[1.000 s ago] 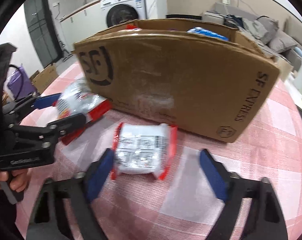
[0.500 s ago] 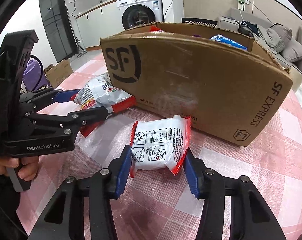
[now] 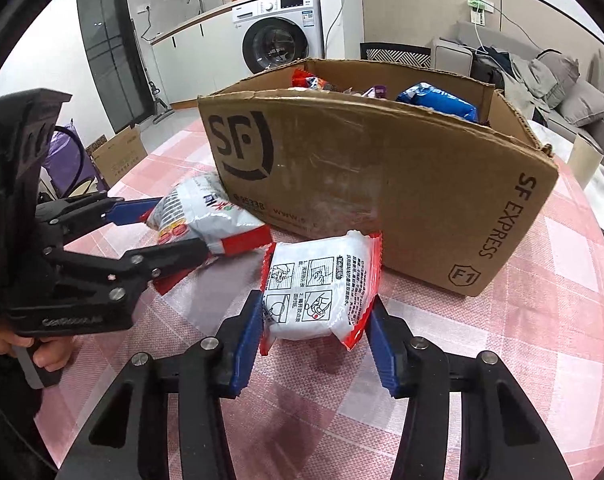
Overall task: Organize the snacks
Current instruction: 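Lift both snack bags and carry them over the box opening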
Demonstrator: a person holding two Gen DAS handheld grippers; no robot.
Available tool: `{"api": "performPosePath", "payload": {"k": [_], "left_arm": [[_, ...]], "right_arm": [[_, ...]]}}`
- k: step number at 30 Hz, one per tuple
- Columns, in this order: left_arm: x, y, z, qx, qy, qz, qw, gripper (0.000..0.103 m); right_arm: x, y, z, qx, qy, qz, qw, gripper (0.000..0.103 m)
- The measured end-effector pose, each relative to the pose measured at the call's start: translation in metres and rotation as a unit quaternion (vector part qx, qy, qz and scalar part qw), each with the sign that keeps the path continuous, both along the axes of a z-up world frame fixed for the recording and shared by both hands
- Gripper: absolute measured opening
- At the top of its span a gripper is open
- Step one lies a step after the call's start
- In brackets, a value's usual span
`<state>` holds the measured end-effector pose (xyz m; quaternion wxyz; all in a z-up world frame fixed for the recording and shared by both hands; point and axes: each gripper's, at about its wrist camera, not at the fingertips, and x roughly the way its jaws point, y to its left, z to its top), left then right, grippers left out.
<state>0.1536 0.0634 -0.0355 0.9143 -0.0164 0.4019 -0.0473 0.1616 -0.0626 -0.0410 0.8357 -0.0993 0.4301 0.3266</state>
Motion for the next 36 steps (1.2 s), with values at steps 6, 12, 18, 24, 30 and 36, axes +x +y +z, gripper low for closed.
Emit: {"api": "performPosePath", "payload": {"k": [6, 12, 18, 24, 30, 36], "left_arm": [[-0.006, -0.005, 0.007, -0.004, -0.008, -0.014, 0.9999, 0.062], [-0.012, -0.009, 0.014, -0.006, -0.014, -0.019, 0.9997, 0.062], [-0.016, -0.011, 0.022, -0.009, -0.025, -0.021, 0.9994, 0.062], [-0.023, -0.011, 0.033, -0.014, -0.037, -0.023, 0.9989, 0.062], [-0.029, -0.013, 0.041, -0.022, -0.045, -0.024, 0.9984, 0.062], [-0.035, -0.011, 0.051, -0.032, -0.058, -0.022, 0.9976, 0.062]], "right_arm": [[0.002, -0.007, 0.007, 0.007, -0.004, -0.003, 1.000, 0.050], [0.002, -0.013, 0.016, 0.014, -0.010, -0.004, 1.000, 0.050], [0.000, -0.023, 0.025, 0.023, -0.020, -0.006, 1.000, 0.050], [-0.006, -0.030, 0.043, 0.034, -0.037, -0.006, 0.999, 0.050], [-0.011, -0.041, 0.059, 0.045, -0.049, -0.009, 0.998, 0.050], [-0.011, -0.052, 0.069, 0.053, -0.061, -0.019, 0.997, 0.050]]}}
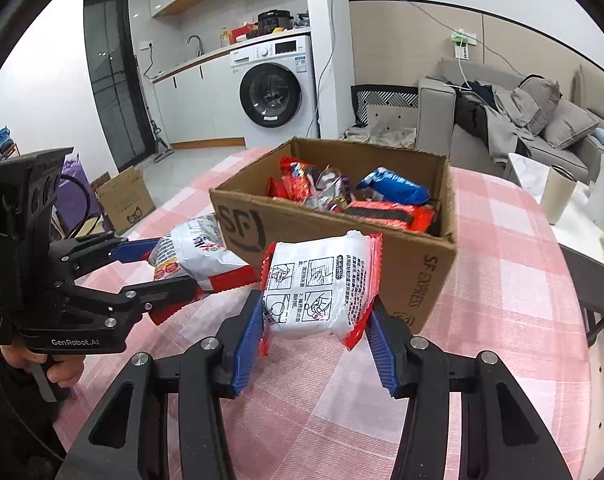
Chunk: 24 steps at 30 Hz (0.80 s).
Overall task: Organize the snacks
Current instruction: 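Lift both snack bags and carry them over the box opening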
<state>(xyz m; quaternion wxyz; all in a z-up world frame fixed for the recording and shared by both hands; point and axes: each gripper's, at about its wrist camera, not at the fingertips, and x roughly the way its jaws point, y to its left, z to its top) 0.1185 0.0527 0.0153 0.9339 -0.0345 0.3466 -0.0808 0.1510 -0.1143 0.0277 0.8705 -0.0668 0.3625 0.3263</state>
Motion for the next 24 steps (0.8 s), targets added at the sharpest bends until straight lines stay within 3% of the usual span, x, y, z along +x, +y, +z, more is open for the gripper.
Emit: {"api": "performPosePath", "payload": {"k": [24], "left_arm": [[-0.014, -0.002, 0.049, -0.015, -0.059, 0.032, 0.9976, 0.062]], "right_arm": [[-0.002, -0.023, 0.032, 0.045, -0.033, -0.029, 0.998, 0.050]]}}
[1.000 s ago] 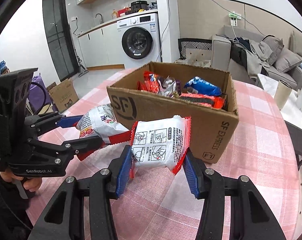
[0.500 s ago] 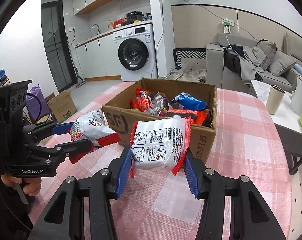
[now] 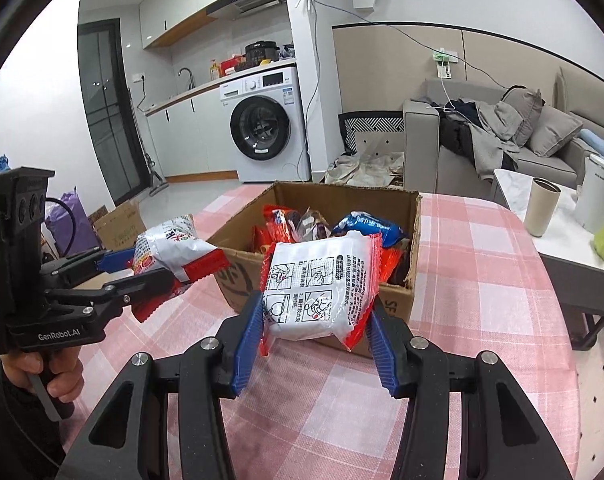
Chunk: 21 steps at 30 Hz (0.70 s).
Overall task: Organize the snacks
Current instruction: 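Lift both snack bags and carry them over the box opening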
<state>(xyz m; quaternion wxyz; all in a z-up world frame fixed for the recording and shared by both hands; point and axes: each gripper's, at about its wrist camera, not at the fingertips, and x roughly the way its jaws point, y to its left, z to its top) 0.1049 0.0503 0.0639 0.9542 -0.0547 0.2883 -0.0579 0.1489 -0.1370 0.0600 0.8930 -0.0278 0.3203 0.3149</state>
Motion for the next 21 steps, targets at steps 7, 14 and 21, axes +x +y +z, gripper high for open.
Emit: {"api": "performPosePath", "payload": {"k": [7, 14, 21], "left_arm": [[0.010, -0.002, 0.011, -0.005, -0.009, 0.009, 0.9999, 0.062], [0.023, -0.007, 0.020, -0.002, -0.017, 0.019, 0.9997, 0.062], [0.035, -0.015, 0.028, 0.007, -0.026, 0.025, 0.9993, 0.062]], "right_arm": [[0.007, -0.007, 0.006, 0.016, 0.002, -0.013, 1.000, 0.050], [0.013, -0.002, 0.015, 0.021, 0.003, -0.023, 1.000, 0.050], [0.022, 0.011, 0.019, 0.017, 0.001, -0.022, 1.000, 0.050]]}}
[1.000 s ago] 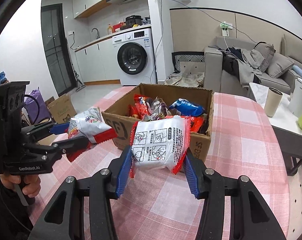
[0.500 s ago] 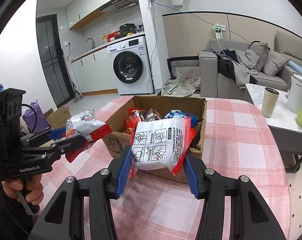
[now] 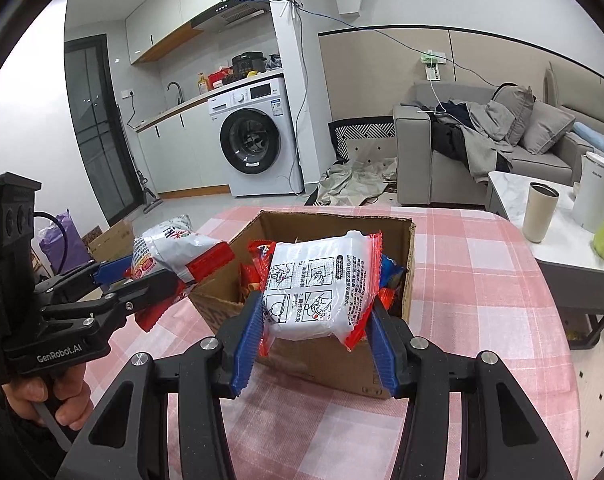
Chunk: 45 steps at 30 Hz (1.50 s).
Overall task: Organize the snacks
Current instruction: 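Lift both snack bags and carry them over the box opening, then open both tools to drop the snack bags into the box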
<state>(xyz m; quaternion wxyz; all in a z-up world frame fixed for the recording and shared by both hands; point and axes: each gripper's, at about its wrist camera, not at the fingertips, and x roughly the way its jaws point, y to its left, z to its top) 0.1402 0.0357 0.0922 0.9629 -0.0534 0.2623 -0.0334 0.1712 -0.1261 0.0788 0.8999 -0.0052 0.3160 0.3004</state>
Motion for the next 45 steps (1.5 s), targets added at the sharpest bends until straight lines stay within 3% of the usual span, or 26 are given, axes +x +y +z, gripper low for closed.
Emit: {"api": "performPosePath", "payload": {"k": [10, 45], "left_arm": [[0.023, -0.008, 0.000, 0.006, 0.000, 0.009, 0.9999, 0.062], [0.114, -0.003, -0.045, 0.004, 0.034, 0.033, 0.9989, 0.062]], "right_arm": [[0.024, 0.010, 0.002, 0.001, 0.005, -0.009, 1.000, 0.050], [0.101, 0.031, -0.027, -0.005, 0.047, -0.031, 0.998, 0.050]]}}
